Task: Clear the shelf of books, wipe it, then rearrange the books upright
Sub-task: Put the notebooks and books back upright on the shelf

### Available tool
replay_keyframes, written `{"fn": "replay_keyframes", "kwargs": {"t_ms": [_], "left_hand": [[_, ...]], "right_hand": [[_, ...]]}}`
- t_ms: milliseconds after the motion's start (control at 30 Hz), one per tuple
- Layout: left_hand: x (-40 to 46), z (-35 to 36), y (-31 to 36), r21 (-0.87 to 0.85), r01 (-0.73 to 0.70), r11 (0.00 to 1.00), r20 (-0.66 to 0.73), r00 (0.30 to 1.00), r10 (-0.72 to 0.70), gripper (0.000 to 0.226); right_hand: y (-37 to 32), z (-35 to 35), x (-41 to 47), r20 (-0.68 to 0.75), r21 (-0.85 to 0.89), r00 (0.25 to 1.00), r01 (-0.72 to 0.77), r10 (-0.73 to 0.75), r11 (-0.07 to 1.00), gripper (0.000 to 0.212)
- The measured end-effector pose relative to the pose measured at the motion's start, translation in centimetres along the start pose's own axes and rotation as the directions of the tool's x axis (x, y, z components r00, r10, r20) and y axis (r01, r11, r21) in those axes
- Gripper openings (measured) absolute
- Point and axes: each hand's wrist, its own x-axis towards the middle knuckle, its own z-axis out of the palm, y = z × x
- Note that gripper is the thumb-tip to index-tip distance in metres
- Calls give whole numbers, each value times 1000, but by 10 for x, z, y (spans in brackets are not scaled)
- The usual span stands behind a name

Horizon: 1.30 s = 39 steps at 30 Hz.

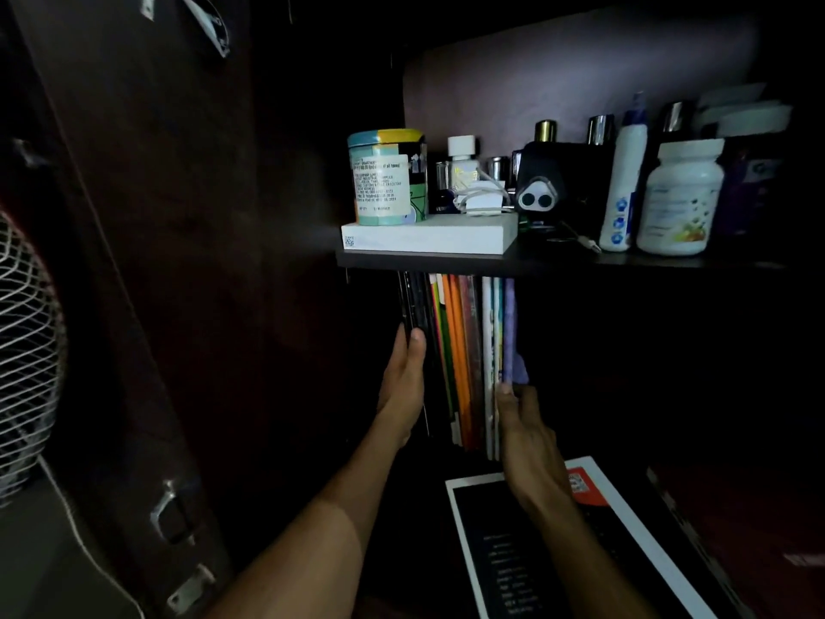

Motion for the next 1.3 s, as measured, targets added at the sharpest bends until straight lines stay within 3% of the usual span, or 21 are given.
{"fn": "replay_keyframes", "kwargs": {"t_ms": [100, 200, 367, 433, 500, 633, 700, 933, 1133, 1300], "left_hand": [[-4, 3, 4, 189, -85, 978, -165, 979, 117, 79], [-7, 16, 13, 181, -85, 980, -220, 968, 125, 66], [-1, 36, 29, 160, -196, 967, -342, 908, 241, 108], [0, 39, 30, 171, -203, 964, -351, 902, 252, 111], [0, 34, 28, 183, -190, 965, -334, 911, 243, 109], [-5, 22, 25, 136, -167, 977, -166, 968, 188, 100], [-2, 18, 21, 92, -155, 984, -166, 972, 169, 97], [-5, 16, 28, -16, -45, 999, -88, 995, 43, 104], [-57, -1, -10, 74, 115, 991, 101, 987, -123, 107], [-99, 0, -9, 229, 124, 966, 48, 989, -138, 100]], "right_hand": [[3, -8, 1, 80, 37, 995, 63, -66, 997, 60], [10, -13, 3, 131, 23, 988, 85, -87, 996, 64], [15, -12, 6, 137, -8, 983, 120, -118, 993, 69], [16, -11, 8, 125, -35, 983, 138, -133, 990, 68], [14, -10, 6, 97, -43, 985, 144, -139, 989, 68], [13, -14, 3, 88, -59, 985, 156, -151, 986, 81], [15, -14, 5, 83, -71, 985, 160, -154, 985, 83], [22, -5, 12, -22, -128, 981, 186, -191, 974, 68], [23, -7, 12, -30, -125, 982, 182, -187, 975, 68], [24, -9, 8, -38, -175, 984, 166, -175, 970, 72]]}}
